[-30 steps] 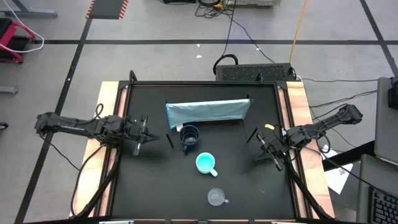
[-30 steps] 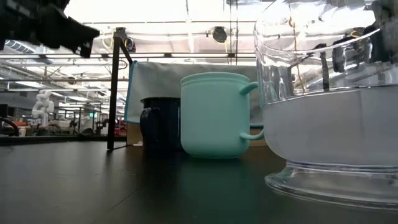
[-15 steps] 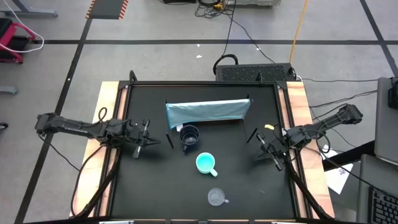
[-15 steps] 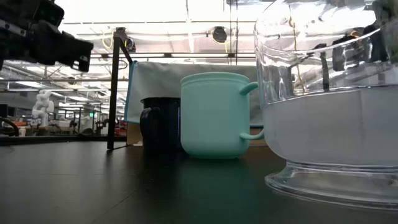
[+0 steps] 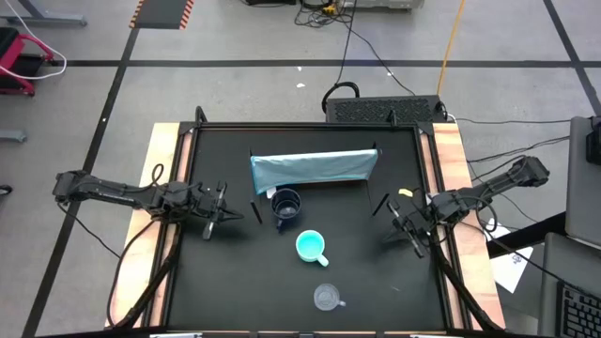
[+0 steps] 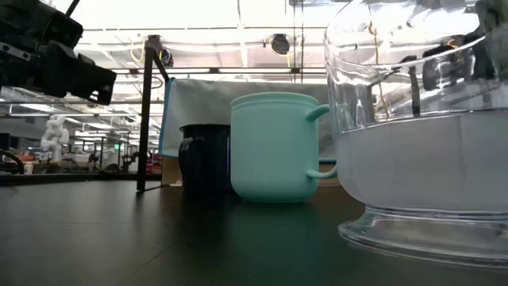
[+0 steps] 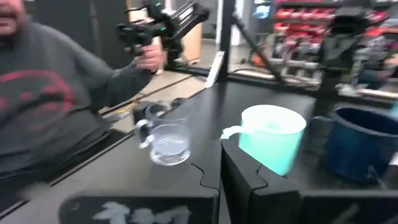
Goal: Stack small to large cups/mugs on shelf
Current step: Move the light blue mug to the center of the table
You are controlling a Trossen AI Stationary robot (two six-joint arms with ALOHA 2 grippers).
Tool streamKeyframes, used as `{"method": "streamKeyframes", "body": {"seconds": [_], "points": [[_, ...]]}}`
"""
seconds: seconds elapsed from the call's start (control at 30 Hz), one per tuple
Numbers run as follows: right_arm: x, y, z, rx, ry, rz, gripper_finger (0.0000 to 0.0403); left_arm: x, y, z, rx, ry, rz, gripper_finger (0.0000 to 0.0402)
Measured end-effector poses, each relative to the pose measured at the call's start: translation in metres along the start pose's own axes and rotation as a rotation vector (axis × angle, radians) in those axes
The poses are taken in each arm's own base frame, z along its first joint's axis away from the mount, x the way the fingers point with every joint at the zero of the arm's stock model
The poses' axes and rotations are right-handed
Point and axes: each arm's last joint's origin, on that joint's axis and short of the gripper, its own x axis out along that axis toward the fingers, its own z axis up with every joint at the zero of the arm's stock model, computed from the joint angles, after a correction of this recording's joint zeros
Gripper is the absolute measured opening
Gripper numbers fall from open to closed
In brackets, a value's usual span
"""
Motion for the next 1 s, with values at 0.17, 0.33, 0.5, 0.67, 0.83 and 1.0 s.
{"method": "streamKeyframes", "body": {"seconds": [0.17, 0.33, 0.5, 0.67, 0.83, 1.0], "points": [[0.001, -0.004, 0.001, -0.037, -0.011, -0.131, 0.0000, 0.000, 0.000, 0.003, 0.002, -0.026, 0.001, 0.0002], [0.005, -0.005, 0.005, -0.055, -0.011, -0.131, 0.0000, 0.000, 0.000, 0.003, 0.004, -0.031, -0.001, 0.0018], [0.011, -0.005, 0.023, -0.075, -0.028, -0.111, 0.0000, 0.000, 0.000, 0.002, 0.007, -0.019, -0.001, 0.0014], [0.020, -0.006, 0.039, -0.075, -0.024, -0.111, 0.0000, 0.000, 0.000, 0.002, 0.010, -0.017, -0.001, 0.0003], [0.030, -0.008, 0.055, -0.071, -0.010, -0.110, 0.0000, 0.000, 0.000, 0.001, 0.009, -0.012, -0.001, 0.0013], [0.044, -0.010, 0.073, -0.067, -0.004, -0.109, 0.0000, 0.000, 0.000, -0.001, 0.005, 0.006, 0.000, 0.0022]]}}
